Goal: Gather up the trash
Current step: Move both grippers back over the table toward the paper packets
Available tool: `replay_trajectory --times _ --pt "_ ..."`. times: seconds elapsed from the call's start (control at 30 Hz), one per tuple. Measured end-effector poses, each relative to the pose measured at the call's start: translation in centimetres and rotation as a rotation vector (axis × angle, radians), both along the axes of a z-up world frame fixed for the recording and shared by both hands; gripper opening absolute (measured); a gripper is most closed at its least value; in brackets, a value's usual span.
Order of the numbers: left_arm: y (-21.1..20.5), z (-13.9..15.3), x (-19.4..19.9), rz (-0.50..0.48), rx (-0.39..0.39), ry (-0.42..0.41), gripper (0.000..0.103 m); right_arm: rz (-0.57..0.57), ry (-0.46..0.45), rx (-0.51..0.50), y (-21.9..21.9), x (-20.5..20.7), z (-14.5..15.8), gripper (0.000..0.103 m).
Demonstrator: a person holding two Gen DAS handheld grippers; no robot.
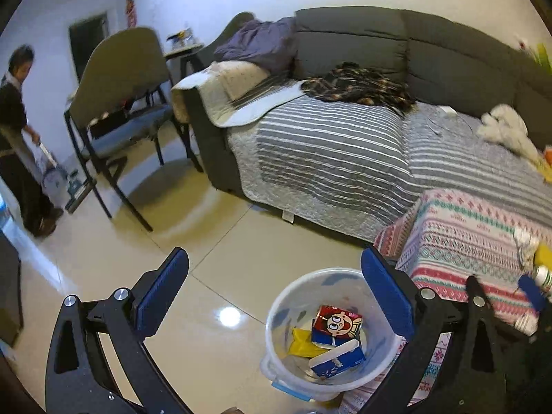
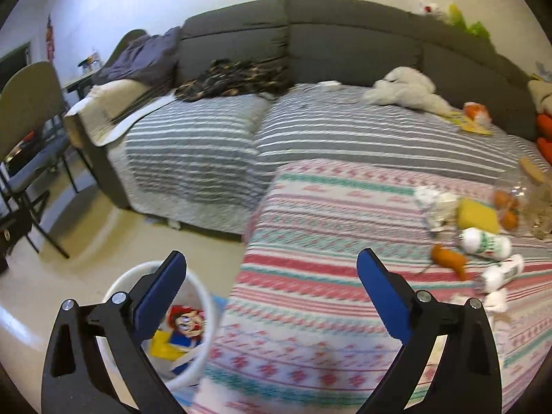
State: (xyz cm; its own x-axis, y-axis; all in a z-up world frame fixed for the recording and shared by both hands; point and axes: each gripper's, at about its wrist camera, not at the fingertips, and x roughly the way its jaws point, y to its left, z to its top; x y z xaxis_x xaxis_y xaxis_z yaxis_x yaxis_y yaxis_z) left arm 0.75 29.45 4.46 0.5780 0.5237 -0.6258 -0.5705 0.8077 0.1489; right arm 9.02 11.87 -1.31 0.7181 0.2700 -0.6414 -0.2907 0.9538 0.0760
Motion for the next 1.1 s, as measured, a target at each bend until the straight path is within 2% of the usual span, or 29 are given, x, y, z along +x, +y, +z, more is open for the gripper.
replay_trajectory --times 0.1,0.43,0.9,1.1 --pt "-2.0 -0.4 1.0 -0.04 0.028 0.015 0.096 -0.029 -0.009 -0.007 -1.7 0.5 0.4 0.096" --pt "-8.8 -1.7 4.1 -0.182 0.051 0.048 0.096 -0.123 -0.008 -0.042 -8.9 1.7 0.3 0.096" --pt "-17.5 -3.8 8.0 -0.344 0.056 0.087 0.096 -0.252 0.009 -0.052 -18.7 2.7 -0.2 0.096" --pt "-20.6 -5.1 9.4 -0.406 0.013 0.117 0.096 -0.278 0.027 -0.093 -22.4 2.7 -0.8 0.096"
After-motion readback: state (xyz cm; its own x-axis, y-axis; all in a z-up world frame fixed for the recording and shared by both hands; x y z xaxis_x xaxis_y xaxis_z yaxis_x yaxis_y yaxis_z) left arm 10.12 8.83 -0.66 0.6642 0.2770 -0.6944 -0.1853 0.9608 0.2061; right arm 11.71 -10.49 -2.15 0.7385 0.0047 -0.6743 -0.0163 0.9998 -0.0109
